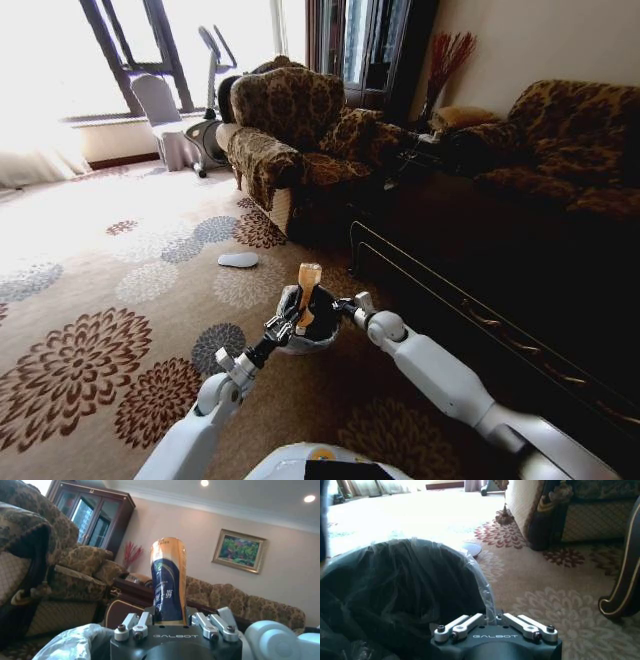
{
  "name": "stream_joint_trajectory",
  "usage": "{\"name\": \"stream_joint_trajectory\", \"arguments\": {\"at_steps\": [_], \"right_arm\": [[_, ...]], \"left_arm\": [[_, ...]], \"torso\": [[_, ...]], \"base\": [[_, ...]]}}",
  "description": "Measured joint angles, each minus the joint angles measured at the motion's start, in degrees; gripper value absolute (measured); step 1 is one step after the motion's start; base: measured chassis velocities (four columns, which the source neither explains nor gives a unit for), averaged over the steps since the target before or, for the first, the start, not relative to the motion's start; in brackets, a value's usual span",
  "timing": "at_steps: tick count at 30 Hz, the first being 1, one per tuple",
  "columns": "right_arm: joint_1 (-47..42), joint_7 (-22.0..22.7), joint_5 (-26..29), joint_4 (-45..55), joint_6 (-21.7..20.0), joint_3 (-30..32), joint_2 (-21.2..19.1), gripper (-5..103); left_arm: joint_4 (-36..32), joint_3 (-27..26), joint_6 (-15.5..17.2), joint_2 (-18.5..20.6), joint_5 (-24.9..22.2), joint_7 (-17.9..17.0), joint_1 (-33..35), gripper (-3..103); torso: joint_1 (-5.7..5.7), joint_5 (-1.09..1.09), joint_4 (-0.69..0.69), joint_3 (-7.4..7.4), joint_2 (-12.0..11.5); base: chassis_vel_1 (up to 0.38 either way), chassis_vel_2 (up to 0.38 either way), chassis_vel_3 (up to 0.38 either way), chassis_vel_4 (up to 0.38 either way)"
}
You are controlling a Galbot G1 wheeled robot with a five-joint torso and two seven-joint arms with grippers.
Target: Pick up the trash from the ground and place it into the trash bin.
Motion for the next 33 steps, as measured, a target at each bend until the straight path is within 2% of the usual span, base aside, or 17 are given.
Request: {"name": "stream_joint_trajectory", "arguments": {"at_steps": [3, 7, 8, 11, 13, 14, 15, 17, 23, 24, 26, 27, 28, 29, 30, 32, 33], "right_arm": [[-0.9, -0.15, 0.19, 2.1, -0.47, -0.49, -0.36, 1], [-1.54, -0.16, 0.45, 3.47, -0.75, -0.8, -0.81, 1], [-1.54, -0.16, 0.45, 3.47, -0.75, -0.8, -0.81, 1], [-1.95, -0.21, 0.51, 3.94, -0.81, -0.88, -1.25, 1], [-1.98, -0.2, 0.51, 3.97, -0.81, -0.88, -1.3, 1], [-2.04, -0.04, 0.51, 4.02, -0.8, -0.88, -1.37, 1], [-2.04, -0.04, 0.51, 4.02, -0.8, -0.88, -1.37, 1], [-2.6, 0.0, 0.4, 4.02, -0.64, -0.14, -1.44, 1], [-4.87, 0.22, 0.3, 4.69, 1.18, 2.41, -2.21, 1], [-6.09, 0.21, 0.2, 5.52, 1.63, 3.87, -2.44, 1], [-9.38, 0.03, -0.13, 7.58, 2.15, 7.64, -2.76, 1], [-9.38, 0.03, -0.13, 7.58, 2.15, 7.64, -2.76, 1], [-10.68, -0.21, -0.43, 8.25, 2.34, 9.1, -2.9, 1], [-13.64, -0.65, -1.43, 9.42, 3.09, 12.19, -3.32, 1], [-13.64, -0.65, -1.43, 9.42, 3.09, 12.19, -3.32, 1], [-17.55, -1.19, -2.92, 10.56, 4.16, 15.97, -3.95, 1], [-18.75, -1.3, -3.3, 10.95, 4.41, 17.02, -3.99, 1]], "left_arm": [[1.34, 0.59, -1.59, -0.03, 2.59, -2.61, -0.8, 49], [1.91, 0.76, -2.17, 0.04, 3.42, -3.04, -0.97, 60], [1.91, 0.76, -2.17, 0.04, 3.42, -3.04, -0.97, 60], [2.03, 0.71, -2.57, -0.01, 3.12, -3.05, -0.96, 76], [2.01, 0.67, -2.6, -0.03, 2.96, -3.04, -0.93, 76], [1.68, 0.47, -2.61, -0.13, 2.18, -3.05, -0.82, 87], [1.68, 0.47, -2.61, -0.13, 2.18, -3.05, -0.82, 87], [0.42, -0.34, -2.29, -0.43, 0.19, -3.86, -0.41, 97], [-0.72, -3.27, -2.04, -0.9, -2.24, -7.23, 0.71, 100], [-1.38, -4.16, -2.06, -1.1, -2.22, -9.54, 1.29, 100], [-3.33, -5.76, -1.72, -2.0, -0.89, -18.06, 2.41, 100], [-3.33, -5.76, -1.72, -2.0, -0.89, -18.06, 2.41, 100], [-4.11, -6.68, -1.22, -2.47, 0.0, -21.66, 2.84, 100], [-5.34, -9.06, 0.23, -3.42, 2.6, -28.01, 3.78, 100], [-5.34, -9.06, 0.23, -3.42, 2.6, -28.01, 3.78, 100], [-6.1, -12.14, 1.97, -4.2, 5.69, -33.0, 5.33, 100], [-6.31, -12.92, 2.44, -4.36, 6.48, -34.15, 5.85, 100]], "torso": [[0.0, -0.01, 0.0, 0.0, 0.0], [0.0, 0.0, 0.0, 0.0, 0.0], [0.0, 0.0, 0.0, 0.0, 0.0], [0.0, -0.01, 0.0, 0.0, 0.0], [0.0, -0.01, 0.0, 0.0, 0.0], [0.0, -0.01, 0.01, 0.0, 0.0], [0.0, -0.01, 0.01, 0.0, 0.0], [0.0, -0.01, 0.01, 0.0, 0.0], [0.0, 0.0, 0.01, 0.0, 0.0], [0.0, -0.01, 0.01, 0.0, 0.0], [0.0, 0.0, 0.01, -0.01, 0.0], [0.0, 0.0, 0.01, -0.01, 0.0], [0.0, 0.0, 0.01, -0.01, 0.0], [0.0, 0.01, 0.0, -0.01, 0.0], [0.0, 0.01, 0.0, -0.01, 0.0], [0.0, -0.01, -0.02, -0.01, 0.0], [0.0, -0.01, 0.0, -0.01, 0.0]], "base": [[0.0, 0.0, 0.0, 0.0], [0.0, 0.0, 0.0, 0.0], [0.0, 0.0, 0.0, 0.0], [0.0, 0.0, 0.0, 0.0], [0.0, 0.0, 0.0, 0.0], [0.0, 0.0, 0.0, 0.0], [0.0, 0.0, 0.0, 0.0], [0.0, 0.0, 0.0, 0.0], [0.0, 0.0, 0.0, 0.0], [0.0, 0.0, 0.0, 0.0], [0.0, 0.0, 0.0, 0.0], [0.0, 0.0, 0.0, 0.0], [0.0, 0.0, 0.0, 0.0], [0.0, 0.0, 0.0, 0.0], [0.0, 0.0, 0.0, 0.0], [0.0, 0.0, 0.0, 0.0], [0.0, 0.0, 0.0, 0.0]]}}
